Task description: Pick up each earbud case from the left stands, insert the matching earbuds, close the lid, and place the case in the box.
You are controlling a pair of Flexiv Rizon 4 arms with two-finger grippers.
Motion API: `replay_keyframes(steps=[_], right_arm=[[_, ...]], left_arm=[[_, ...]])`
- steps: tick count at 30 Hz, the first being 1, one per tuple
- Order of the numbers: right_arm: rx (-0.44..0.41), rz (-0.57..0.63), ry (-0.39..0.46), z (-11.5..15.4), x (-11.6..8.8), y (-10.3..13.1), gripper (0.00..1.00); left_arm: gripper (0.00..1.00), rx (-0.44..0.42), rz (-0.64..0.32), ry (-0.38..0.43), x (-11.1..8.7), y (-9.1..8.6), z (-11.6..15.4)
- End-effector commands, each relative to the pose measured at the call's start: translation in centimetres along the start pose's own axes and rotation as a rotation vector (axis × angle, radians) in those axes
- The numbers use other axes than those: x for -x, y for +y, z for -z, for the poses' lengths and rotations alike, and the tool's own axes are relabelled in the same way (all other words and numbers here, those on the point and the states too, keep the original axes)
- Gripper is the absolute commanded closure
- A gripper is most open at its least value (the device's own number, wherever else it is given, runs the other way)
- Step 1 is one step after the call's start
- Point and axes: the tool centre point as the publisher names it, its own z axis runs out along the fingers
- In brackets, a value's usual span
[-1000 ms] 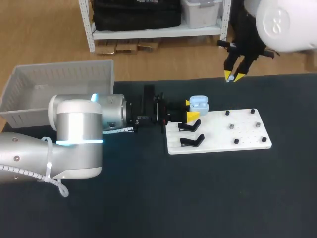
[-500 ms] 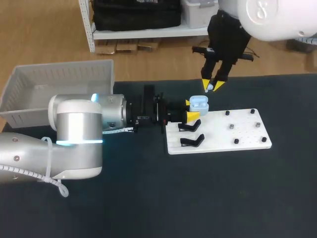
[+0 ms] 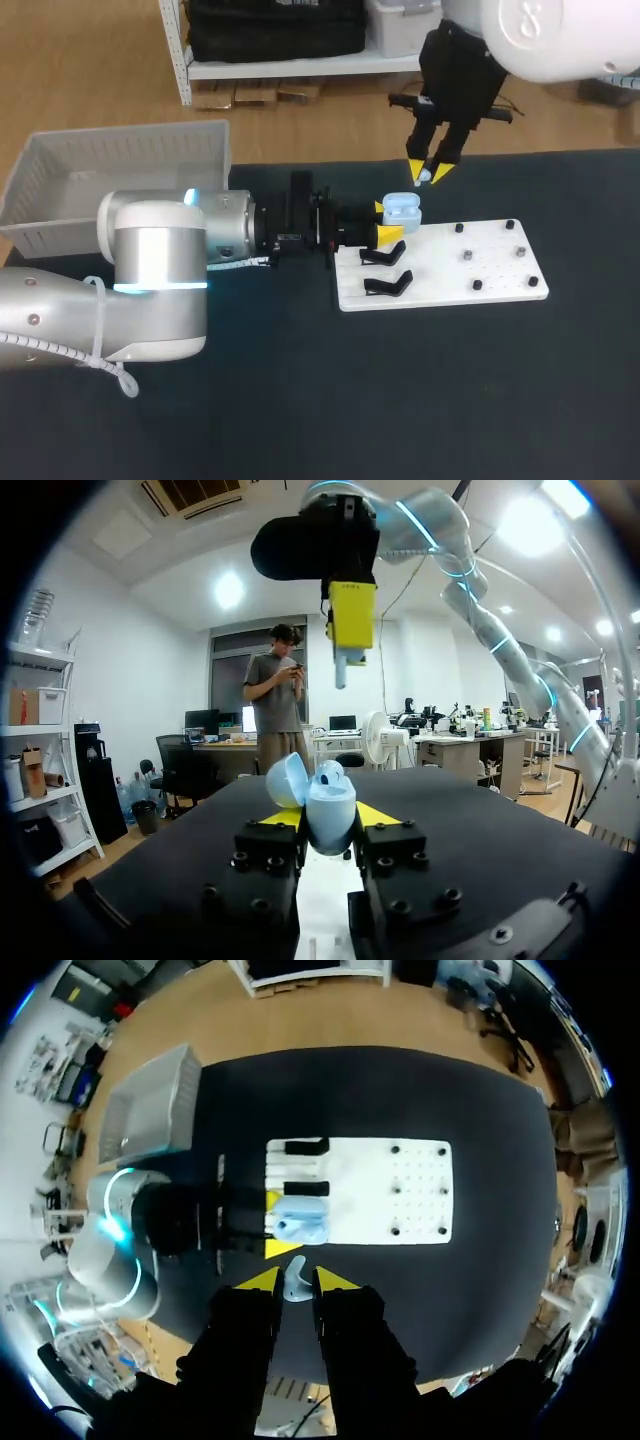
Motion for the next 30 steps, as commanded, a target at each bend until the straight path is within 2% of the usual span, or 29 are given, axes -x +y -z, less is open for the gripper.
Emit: replay_keyframes(steps=[1, 5, 11, 23, 30], right_arm=[[-0.002, 0.07, 0.027, -0.5, 0.6, 1.0, 1.0], [-0.047, 0.153, 0.046, -1.2, 0.5, 1.9, 1.0], [-0.101, 0.236, 0.074, -2.0, 0.3, 1.9, 1.0], [-0.118, 0.247, 0.082, -3.3, 0.0, 0.4, 1.0], [-0.134, 0.287, 0.089, -4.0, 0.1, 0.7, 1.0]], left_arm=[[1.0, 0.007, -0.004, -0.004, -0.1, -0.2, 0.0], [1.0, 0.007, -0.004, -0.004, -0.1, -0.2, 0.0], [1.0, 0.007, -0.004, -0.004, -0.1, -0.2, 0.0], [1.0, 0.007, -0.004, -0.004, -0.1, -0.2, 0.0], [1.0, 0.007, -0.004, -0.004, -0.1, -0.2, 0.0]])
